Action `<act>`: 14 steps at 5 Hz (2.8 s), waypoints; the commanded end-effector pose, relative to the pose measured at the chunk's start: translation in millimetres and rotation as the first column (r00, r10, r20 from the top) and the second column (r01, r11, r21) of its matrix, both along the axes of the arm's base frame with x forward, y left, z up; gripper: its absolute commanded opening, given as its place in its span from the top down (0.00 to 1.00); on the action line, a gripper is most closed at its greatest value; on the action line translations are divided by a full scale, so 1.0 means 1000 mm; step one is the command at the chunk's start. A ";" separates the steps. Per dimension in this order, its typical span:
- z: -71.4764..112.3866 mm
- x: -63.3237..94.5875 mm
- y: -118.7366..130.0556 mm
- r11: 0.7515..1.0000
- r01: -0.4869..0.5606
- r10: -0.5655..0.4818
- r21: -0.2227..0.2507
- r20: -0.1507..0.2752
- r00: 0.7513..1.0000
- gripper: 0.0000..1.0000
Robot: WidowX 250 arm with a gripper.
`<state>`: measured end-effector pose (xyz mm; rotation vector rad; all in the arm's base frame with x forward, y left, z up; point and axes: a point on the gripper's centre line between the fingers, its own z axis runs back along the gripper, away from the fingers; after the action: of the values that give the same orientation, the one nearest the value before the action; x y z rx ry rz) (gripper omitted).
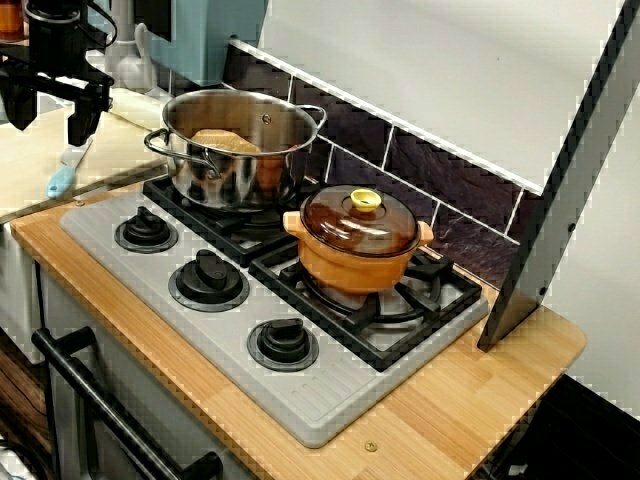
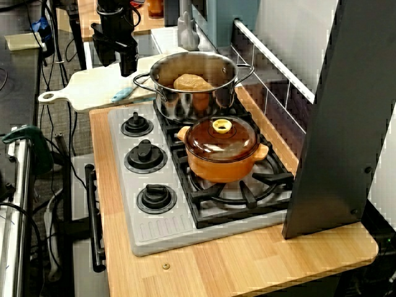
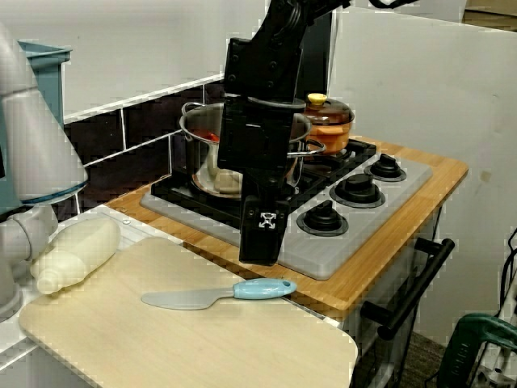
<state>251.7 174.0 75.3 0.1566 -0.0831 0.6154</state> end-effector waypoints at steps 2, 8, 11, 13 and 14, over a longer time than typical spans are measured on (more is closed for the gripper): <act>-0.013 0.002 -0.019 0.999 -0.044 0.045 -0.017 0.044 0.998 0.00; -0.031 0.010 -0.016 0.998 -0.067 0.068 -0.021 0.052 0.996 1.00; -0.028 0.005 -0.009 0.999 -0.045 0.046 -0.030 0.049 0.998 0.04; -0.025 0.005 -0.007 0.998 -0.038 0.040 -0.046 0.040 0.998 0.00; -0.025 0.003 -0.007 0.998 -0.035 0.037 -0.046 0.038 0.999 0.00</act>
<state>243.3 170.6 34.6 0.0879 -0.0524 0.6481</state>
